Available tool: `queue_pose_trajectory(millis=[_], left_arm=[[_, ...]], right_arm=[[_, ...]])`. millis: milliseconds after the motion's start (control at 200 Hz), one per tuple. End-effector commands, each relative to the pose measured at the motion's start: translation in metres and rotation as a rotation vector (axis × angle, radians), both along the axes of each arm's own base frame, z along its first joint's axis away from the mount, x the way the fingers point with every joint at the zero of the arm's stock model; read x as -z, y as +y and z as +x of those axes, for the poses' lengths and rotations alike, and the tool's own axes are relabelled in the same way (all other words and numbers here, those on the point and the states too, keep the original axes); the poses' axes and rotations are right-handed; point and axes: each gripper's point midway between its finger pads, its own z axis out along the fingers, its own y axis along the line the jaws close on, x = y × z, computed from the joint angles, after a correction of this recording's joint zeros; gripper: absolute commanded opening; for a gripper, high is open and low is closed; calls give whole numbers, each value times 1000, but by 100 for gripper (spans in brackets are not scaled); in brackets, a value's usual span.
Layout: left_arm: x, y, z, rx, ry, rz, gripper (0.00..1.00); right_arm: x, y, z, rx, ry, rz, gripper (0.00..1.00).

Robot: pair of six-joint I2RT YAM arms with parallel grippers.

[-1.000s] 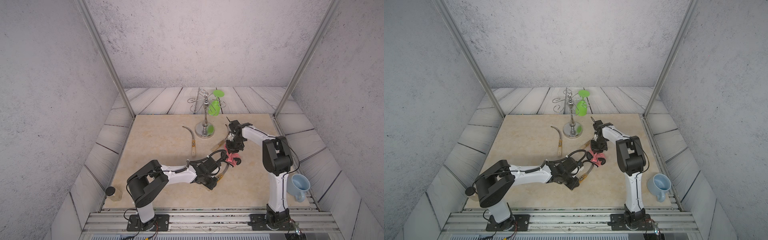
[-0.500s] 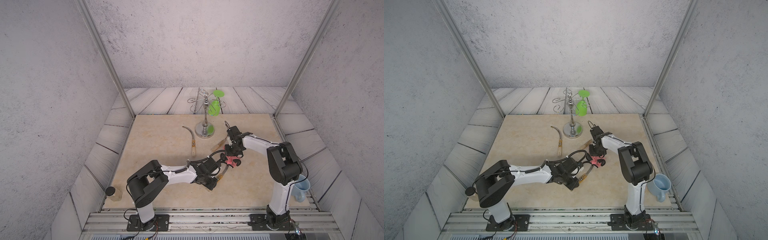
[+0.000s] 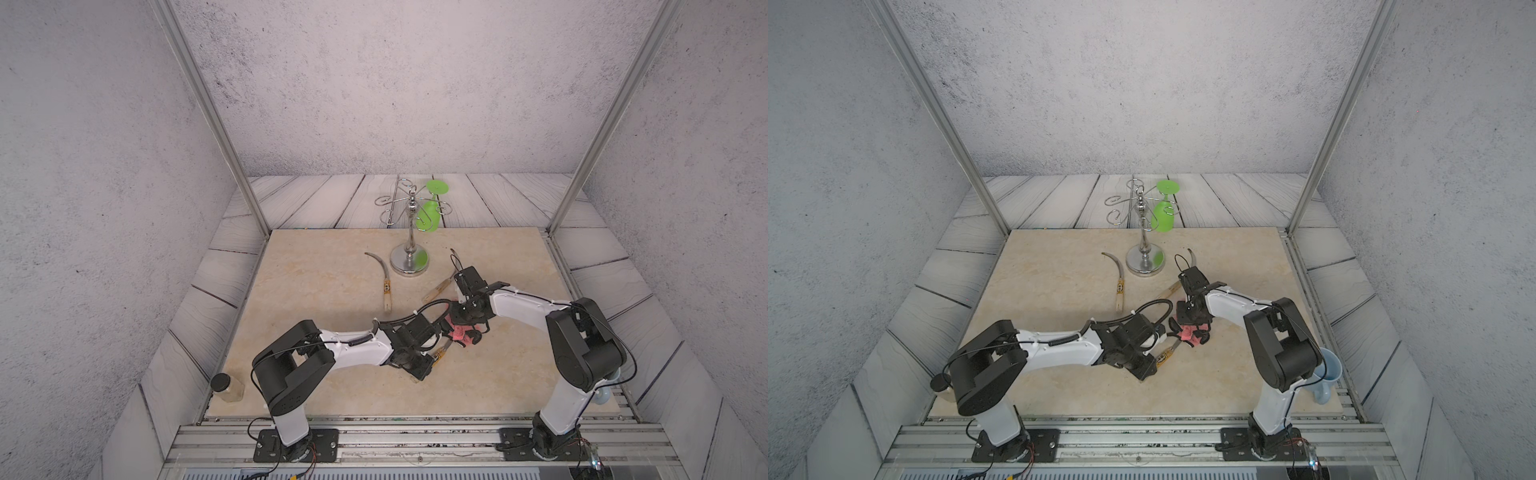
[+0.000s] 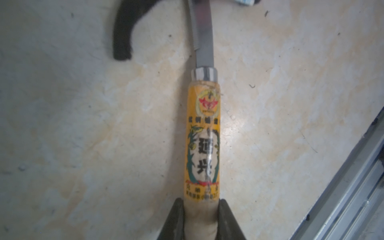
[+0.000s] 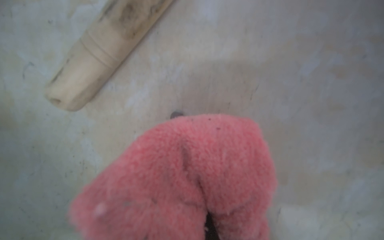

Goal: Wipe small sickles with rags
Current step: Wipe the small sickle at the center of the board.

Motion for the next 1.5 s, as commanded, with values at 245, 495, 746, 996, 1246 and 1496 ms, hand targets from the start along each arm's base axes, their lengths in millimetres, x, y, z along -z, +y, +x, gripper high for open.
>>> queue_pose_trajectory(millis=[245,495,746,996,1246,1496], left_arm=[[-4,7,37,-80,-103,6,0],[-1,8,36,-81,-98,10,0],[-1,11,33,-81,-91,14,0],[-4,18,29,-68,-91,33,3],[5,19,29,-37,-69,92,32],[12,9,37,-36,-54,122,39]], right_arm=[[39,-5,-141,-14,454,23,16],[20,8,-143,-33,412,119,16],[-16,-3,-127,-27,305,74,16],[-63,-44,-91,75,143,-37,16],[-104,-70,-74,126,29,0,17],[-120,-82,-71,133,-15,30,17]])
